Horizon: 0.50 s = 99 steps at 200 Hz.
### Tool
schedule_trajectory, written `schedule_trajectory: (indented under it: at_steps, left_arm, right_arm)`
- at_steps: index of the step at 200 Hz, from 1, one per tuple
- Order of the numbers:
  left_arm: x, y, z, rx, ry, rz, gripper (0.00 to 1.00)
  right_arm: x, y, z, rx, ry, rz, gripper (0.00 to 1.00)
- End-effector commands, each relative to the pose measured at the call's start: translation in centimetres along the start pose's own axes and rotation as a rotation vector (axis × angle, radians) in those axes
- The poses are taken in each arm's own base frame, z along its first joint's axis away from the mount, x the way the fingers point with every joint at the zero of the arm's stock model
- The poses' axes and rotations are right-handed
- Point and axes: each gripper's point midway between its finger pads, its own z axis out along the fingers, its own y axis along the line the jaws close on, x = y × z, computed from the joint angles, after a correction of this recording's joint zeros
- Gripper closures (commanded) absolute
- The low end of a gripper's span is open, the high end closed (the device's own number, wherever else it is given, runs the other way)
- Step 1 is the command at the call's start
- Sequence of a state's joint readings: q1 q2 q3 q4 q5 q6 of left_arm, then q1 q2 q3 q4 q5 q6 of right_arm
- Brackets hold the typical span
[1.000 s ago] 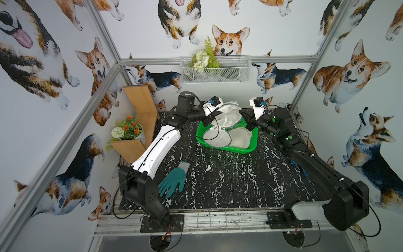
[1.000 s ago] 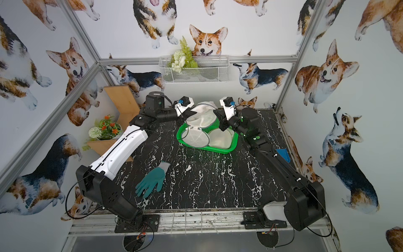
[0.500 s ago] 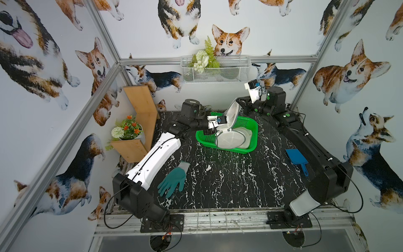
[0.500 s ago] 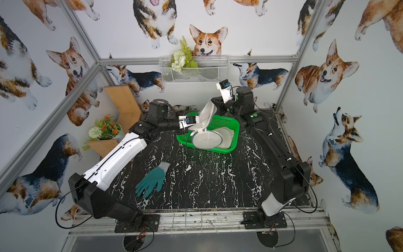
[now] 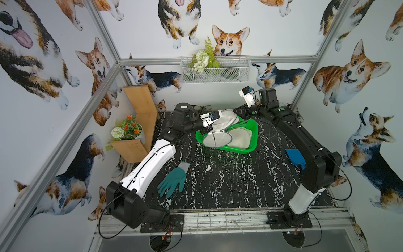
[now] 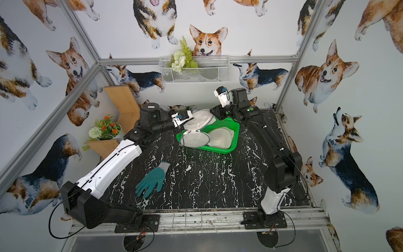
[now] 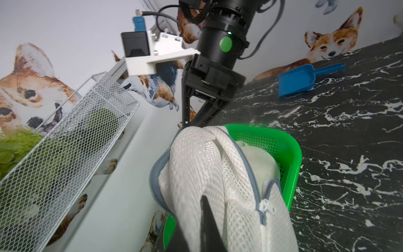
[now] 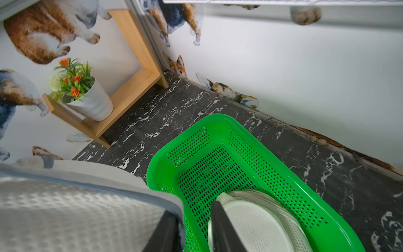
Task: Turn the laundry bag inside out
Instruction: Turn over the laundry bag.
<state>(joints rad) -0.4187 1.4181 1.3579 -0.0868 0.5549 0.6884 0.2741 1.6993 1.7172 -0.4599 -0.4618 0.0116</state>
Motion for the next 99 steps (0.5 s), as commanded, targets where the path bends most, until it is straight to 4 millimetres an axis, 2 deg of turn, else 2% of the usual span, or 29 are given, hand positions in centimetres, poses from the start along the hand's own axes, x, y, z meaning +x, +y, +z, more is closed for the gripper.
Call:
schedule_trajectory:
  at_steps: [1, 17, 46, 60, 77, 90, 99]
  left_arm:
    - [-3.9, 2.0, -0.7, -0.063, -0.163, -0.055, 1.00]
    - [-4.5, 2.2, -0.9, -0.064, -0.212, -0.115, 1.00]
    - [-6.5, 2.8, -2.3, -0.035, -0.382, -0.251, 1.00]
    - [-7.5, 3.1, -2.9, -0.008, -0.461, -0.315, 1.00]
    - [-8.5, 3.2, -3.3, 0.027, -0.523, -0.359, 1.00]
    - [-9.0, 3.4, -3.5, 0.035, -0.554, -0.392, 1.00]
    - [-8.9, 3.7, -3.4, 0.021, -0.557, -0.411, 1.00]
  right_arm:
    - [-1.5, -2.1, -1.6, 0.142, -0.103, 0.083, 0.53]
    - [-1.7, -1.9, -2.6, 0.149, -0.146, 0.131, 0.46]
    - [-1.1, -1.3, -2.4, 0.102, -0.159, 0.198, 0.45]
    - [-0.7, -1.8, -2.1, 0.110, -0.154, 0.219, 0.46]
    - [-0.6, -3.3, -2.2, 0.155, -0.164, 0.262, 0.47]
    - [-1.2, -4.2, -3.0, 0.154, -0.208, 0.318, 0.47]
    - [-2.0, -3.9, -3.6, 0.109, -0.247, 0.342, 0.45]
